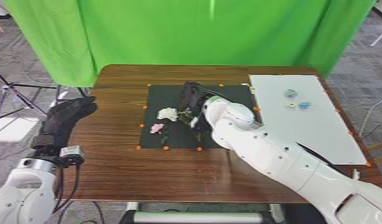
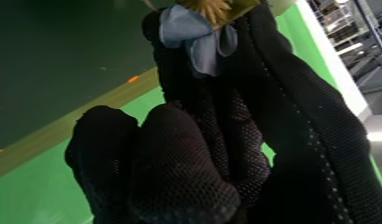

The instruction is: Arrange flowers

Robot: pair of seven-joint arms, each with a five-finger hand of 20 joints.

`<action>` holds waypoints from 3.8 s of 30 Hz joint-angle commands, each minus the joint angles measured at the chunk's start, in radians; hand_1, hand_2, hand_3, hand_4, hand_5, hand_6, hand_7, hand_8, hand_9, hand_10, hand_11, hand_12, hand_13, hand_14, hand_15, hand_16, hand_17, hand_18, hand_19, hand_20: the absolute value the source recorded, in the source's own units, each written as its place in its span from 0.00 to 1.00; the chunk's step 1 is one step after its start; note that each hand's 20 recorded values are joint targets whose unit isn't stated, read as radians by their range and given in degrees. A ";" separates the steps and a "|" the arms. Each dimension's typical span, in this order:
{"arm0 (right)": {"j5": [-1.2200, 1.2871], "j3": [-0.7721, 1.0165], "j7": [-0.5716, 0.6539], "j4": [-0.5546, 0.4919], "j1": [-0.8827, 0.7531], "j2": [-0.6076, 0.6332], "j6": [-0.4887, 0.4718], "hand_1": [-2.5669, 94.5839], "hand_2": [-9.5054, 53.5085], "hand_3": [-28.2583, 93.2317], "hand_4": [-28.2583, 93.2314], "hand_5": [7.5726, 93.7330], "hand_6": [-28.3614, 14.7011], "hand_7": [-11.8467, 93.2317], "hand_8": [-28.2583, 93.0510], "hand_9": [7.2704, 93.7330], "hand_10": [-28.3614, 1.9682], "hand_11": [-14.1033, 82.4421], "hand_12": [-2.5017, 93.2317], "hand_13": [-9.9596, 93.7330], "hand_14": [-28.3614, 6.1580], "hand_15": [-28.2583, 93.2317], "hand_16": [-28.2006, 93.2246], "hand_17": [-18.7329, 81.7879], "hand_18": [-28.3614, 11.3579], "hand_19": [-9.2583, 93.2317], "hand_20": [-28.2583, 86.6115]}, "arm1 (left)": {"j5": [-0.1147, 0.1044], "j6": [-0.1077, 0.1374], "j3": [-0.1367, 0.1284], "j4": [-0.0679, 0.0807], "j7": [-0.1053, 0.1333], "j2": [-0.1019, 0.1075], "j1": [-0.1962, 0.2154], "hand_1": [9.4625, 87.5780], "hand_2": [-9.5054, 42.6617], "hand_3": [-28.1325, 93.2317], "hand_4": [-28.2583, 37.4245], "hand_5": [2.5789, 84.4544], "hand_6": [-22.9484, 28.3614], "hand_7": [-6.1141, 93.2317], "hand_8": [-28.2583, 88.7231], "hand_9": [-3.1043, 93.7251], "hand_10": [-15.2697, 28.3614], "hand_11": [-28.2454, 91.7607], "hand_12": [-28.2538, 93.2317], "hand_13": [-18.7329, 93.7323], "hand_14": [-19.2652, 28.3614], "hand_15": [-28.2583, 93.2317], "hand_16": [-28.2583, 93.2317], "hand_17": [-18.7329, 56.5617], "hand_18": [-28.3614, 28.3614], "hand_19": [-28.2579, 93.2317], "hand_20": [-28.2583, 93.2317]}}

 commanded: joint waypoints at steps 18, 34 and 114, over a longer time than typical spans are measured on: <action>0.043 0.074 0.015 -0.028 -0.006 0.025 -0.099 0.51 0.00 0.74 0.11 0.68 0.71 0.28 0.27 0.71 0.49 0.28 0.24 0.97 0.82 0.80 0.47 0.84 0.35 1.00 0.84 | -0.001 -0.029 -0.010 0.001 -0.020 -0.005 0.008 0.28 0.07 0.75 0.22 0.52 0.51 0.27 0.17 0.50 0.65 0.44 0.36 0.48 0.75 0.36 0.27 0.25 0.66 0.24 0.33; 0.086 0.232 -0.004 -0.218 0.008 0.259 -0.101 0.42 0.00 0.76 0.12 0.61 0.70 0.25 0.17 0.65 0.45 0.24 0.23 0.96 0.80 0.79 0.46 0.81 0.32 1.00 0.82 | -0.002 -0.017 -0.020 -0.011 -0.015 -0.009 0.028 0.27 0.07 0.76 0.22 0.52 0.51 0.27 0.17 0.50 0.65 0.44 0.36 0.48 0.75 0.36 0.27 0.24 0.68 0.25 0.33; -0.174 0.371 0.034 -0.155 -0.240 0.526 0.418 0.63 0.00 0.71 0.07 0.84 0.74 0.32 0.28 0.88 0.60 0.21 0.36 0.99 0.85 0.81 0.46 0.86 0.37 1.00 0.85 | -0.005 -0.005 -0.056 -0.034 -0.013 -0.038 0.091 0.28 0.07 0.75 0.22 0.52 0.52 0.27 0.17 0.50 0.65 0.44 0.36 0.49 0.76 0.37 0.26 0.28 0.68 0.27 0.34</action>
